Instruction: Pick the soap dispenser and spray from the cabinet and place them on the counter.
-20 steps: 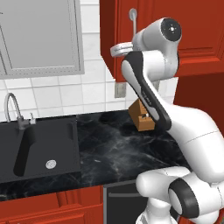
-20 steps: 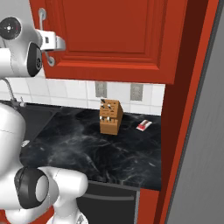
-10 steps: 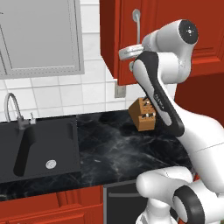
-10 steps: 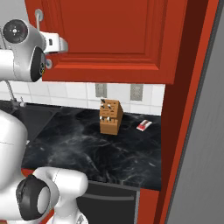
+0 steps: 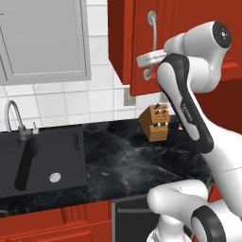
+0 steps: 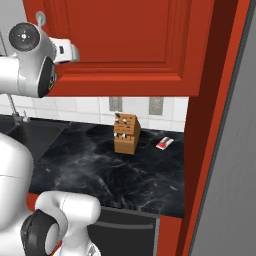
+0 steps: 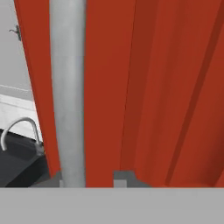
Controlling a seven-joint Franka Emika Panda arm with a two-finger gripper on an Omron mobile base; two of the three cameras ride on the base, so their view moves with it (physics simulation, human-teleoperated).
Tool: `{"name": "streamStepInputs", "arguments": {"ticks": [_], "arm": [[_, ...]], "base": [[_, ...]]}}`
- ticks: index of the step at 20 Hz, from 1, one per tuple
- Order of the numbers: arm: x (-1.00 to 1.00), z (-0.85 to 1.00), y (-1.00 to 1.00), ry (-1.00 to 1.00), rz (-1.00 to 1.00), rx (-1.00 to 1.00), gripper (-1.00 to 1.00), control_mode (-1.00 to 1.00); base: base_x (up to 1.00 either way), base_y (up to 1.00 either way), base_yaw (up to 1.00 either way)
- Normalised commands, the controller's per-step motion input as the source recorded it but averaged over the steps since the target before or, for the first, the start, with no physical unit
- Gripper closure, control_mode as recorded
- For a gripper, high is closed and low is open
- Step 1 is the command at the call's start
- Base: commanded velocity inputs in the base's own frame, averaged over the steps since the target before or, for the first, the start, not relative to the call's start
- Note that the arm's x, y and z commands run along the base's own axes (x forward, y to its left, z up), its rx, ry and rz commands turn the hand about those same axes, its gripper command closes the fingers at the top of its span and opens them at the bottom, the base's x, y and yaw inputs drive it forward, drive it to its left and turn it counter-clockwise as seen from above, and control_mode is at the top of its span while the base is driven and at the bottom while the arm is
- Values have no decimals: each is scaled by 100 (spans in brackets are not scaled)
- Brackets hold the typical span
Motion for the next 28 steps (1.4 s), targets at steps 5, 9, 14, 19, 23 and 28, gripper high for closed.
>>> {"name": "streamStepInputs", "arguments": {"ticks": [5, 9, 14, 19, 23, 28], "arm": [[-30, -4, -56, -1, 6, 0, 100, -100], [-33, -4, -57, -2, 6, 0, 100, -100], [-29, -4, -52, -2, 5, 0, 100, -100], [-24, -6, -51, 0, 5, 0, 100, -100], [-21, -4, -48, 0, 5, 0, 100, -100], [-20, -3, -49, 0, 5, 0, 100, -100]], "base": [[0, 0, 0], [0, 0, 0], [0, 0, 0], [0, 0, 0], [0, 0, 0], [0, 0, 0]]}}
